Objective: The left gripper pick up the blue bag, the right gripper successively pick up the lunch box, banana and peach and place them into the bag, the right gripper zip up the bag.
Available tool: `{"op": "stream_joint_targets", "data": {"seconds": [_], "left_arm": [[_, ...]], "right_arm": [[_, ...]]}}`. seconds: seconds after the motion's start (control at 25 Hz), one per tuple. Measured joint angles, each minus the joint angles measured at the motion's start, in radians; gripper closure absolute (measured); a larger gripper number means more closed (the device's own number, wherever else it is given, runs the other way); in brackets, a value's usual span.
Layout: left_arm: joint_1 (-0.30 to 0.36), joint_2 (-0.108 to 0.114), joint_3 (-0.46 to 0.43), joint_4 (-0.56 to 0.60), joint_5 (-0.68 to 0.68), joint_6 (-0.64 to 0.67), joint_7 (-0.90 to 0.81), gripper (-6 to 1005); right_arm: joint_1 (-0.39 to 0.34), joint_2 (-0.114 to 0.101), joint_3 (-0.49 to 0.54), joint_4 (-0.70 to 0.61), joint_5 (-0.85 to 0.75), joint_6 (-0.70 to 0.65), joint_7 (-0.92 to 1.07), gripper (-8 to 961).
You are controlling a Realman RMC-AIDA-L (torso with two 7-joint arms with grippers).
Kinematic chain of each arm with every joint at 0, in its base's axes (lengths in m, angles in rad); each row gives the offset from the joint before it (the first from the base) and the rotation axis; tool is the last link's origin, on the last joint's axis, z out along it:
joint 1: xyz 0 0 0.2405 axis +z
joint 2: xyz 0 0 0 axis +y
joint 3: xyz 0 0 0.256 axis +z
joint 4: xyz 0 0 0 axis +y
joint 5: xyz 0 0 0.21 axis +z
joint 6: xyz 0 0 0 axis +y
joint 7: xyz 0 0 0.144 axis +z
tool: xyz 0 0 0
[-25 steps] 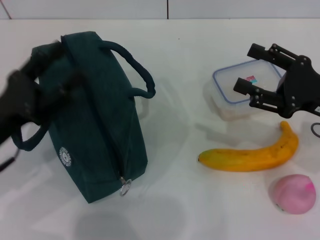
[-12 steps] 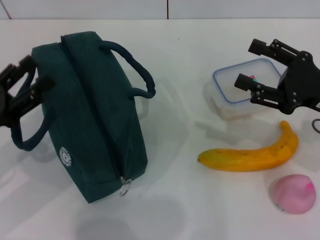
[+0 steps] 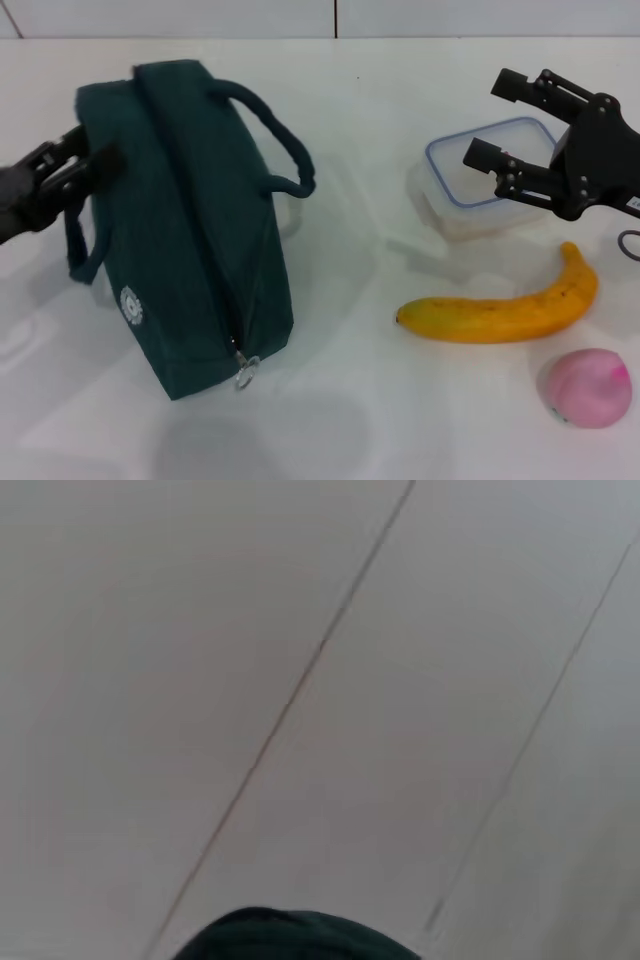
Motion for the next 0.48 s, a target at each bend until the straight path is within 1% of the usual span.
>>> {"op": "stream_joint_targets", "data": {"seconds": [0.24,0.4,0.48], "left_arm": [[-0.125,0.037,0.0,-0.003,0.109,0.0,-0.115,214],[-0.189,0.051,0.0,-0.008,0.152,-0.003,-0.177,219],[-0.209,0.051,0.001,-0.023,0.172,-0.012,-0.194,222]], "right_arm": [[-0.006,0.002,0.0,0.003,0.003,0.001,-0.004,189],[-0.016,0.001,0.001,0.008,0.022,0.002,-0.005,192],[-0.024,-0.001,0.001,0.011,0.033,0.002,-0.005,194]]}}
